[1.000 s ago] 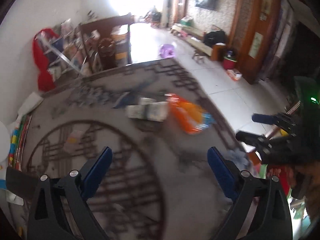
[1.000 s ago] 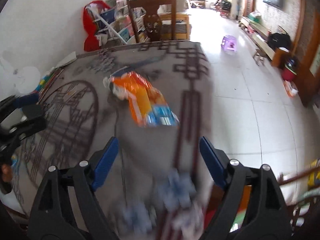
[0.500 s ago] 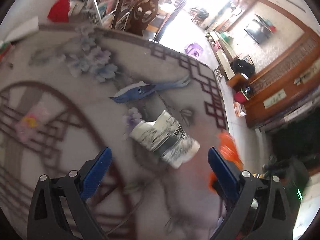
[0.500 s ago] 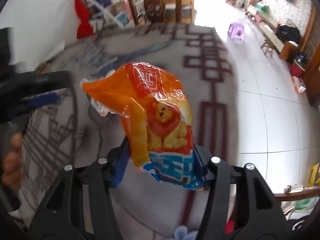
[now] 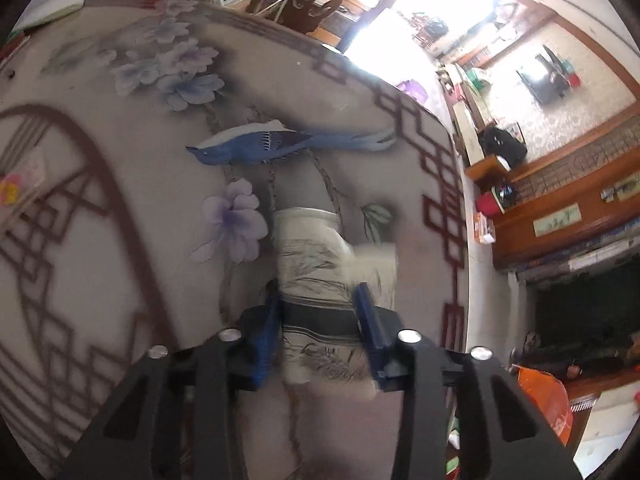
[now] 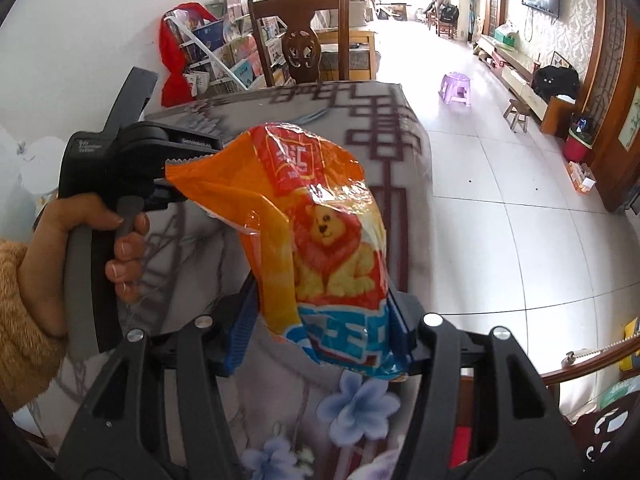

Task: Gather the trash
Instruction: 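Carry the paper cups and orange snack bag toward the red bucket with both tools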

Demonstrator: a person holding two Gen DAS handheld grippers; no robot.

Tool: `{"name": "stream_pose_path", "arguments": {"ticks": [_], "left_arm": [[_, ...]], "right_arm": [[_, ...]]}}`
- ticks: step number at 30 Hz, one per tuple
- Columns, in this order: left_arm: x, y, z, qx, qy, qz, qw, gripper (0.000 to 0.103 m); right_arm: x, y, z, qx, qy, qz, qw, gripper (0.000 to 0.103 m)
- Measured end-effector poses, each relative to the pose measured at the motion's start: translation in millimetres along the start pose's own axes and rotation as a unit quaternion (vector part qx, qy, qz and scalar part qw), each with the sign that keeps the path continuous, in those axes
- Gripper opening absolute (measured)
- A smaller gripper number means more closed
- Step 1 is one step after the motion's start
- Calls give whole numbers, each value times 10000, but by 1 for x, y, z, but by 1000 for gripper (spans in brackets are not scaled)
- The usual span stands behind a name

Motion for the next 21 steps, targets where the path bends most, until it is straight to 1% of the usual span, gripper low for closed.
{"name": "stream_pose_path", "arguments": {"ticks": [3,5,7,9,11,14,17,19,21], "left_arm": [[-10,-3,-29,61,111,349,9993,33],[-25,-5,-59,159,233,724,9970,33],[-35,-7,-84,225,331,990,9943,33],[-55,-7,-116,282,413,1344,9897,33],[-69,-8,-142,322,506,1597,9853,33],[-90,-5,-186,412,827,1918,9771,33],[-107,-2,-218,399,1090,2023,9724,33],[-118,2,-232,396,1202,2093,9696,33],[-129,5,-242,396,1261,2096,9688,33]], "right_arm": [[-12,-10,-16,87,-35,68,9999,55],[-21,-17,-27,145,-55,166,9997,55],[-28,-25,-40,183,-14,243,9995,55],[-31,-31,-53,160,77,259,9995,55],[-30,-37,-71,195,254,354,9989,55],[-28,-44,-95,229,485,422,9977,55],[-29,-50,-114,244,622,381,9970,55],[-32,-54,-125,242,675,328,9969,55],[-35,-55,-138,241,748,301,9965,56]]}}
Point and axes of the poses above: each gripper's, at about its wrist camera, not at the fingertips, and z roughly the way its jaws point, y to its right, x to its top, the point moved 3 cm from there along z, roughly the way its jaws point, and after that the axes turned 6 degrees about y, right-handed, at the moved point
